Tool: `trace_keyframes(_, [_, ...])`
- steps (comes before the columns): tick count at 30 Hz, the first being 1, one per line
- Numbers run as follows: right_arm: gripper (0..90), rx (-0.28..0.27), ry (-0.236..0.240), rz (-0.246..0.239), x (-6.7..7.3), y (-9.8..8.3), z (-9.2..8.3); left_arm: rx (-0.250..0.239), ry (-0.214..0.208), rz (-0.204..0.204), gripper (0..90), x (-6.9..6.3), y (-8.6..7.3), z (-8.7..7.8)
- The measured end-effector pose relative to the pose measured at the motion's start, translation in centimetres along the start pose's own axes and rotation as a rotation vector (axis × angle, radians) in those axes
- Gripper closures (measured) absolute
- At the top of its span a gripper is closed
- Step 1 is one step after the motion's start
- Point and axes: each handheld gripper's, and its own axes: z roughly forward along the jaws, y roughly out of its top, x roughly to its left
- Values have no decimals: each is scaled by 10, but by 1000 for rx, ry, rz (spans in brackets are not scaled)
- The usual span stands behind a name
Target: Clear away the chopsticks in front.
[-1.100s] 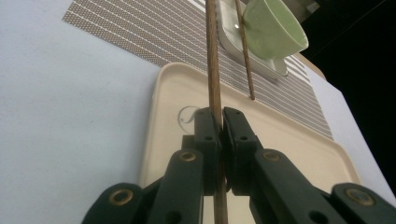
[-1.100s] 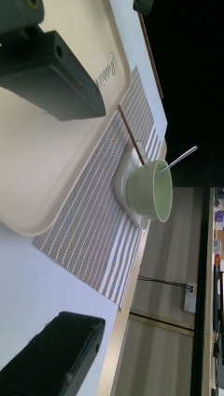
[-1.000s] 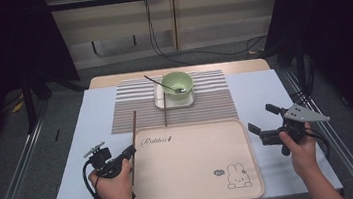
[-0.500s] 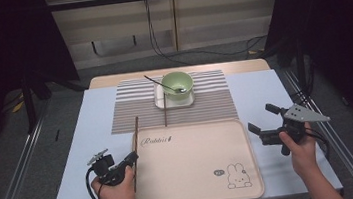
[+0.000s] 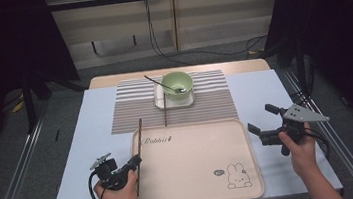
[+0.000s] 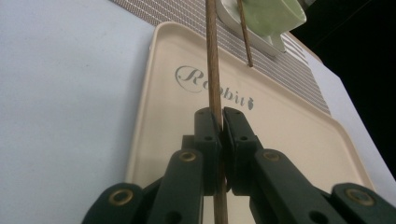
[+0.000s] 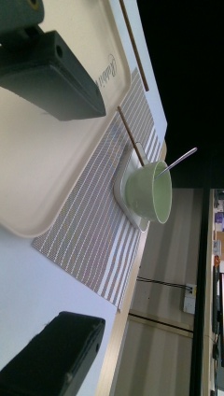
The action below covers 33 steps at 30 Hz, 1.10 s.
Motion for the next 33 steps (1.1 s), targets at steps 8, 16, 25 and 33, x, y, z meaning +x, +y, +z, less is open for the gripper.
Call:
trace_keyframes(8, [11, 0, -1, -1, 0, 0, 0, 6, 10, 30, 854, 0, -6, -5])
trace_keyframes(16, [10, 0, -3, 4, 2, 1, 0, 19, 15, 29, 854, 3, -14, -4])
trace_keyframes(25, [11, -1, 4, 7, 2, 1, 0, 30, 16, 31, 853, 3, -19, -5])
trace_keyframes(33, [10, -1, 0, 5, 2, 1, 0, 36, 26, 23, 853, 4, -24, -4])
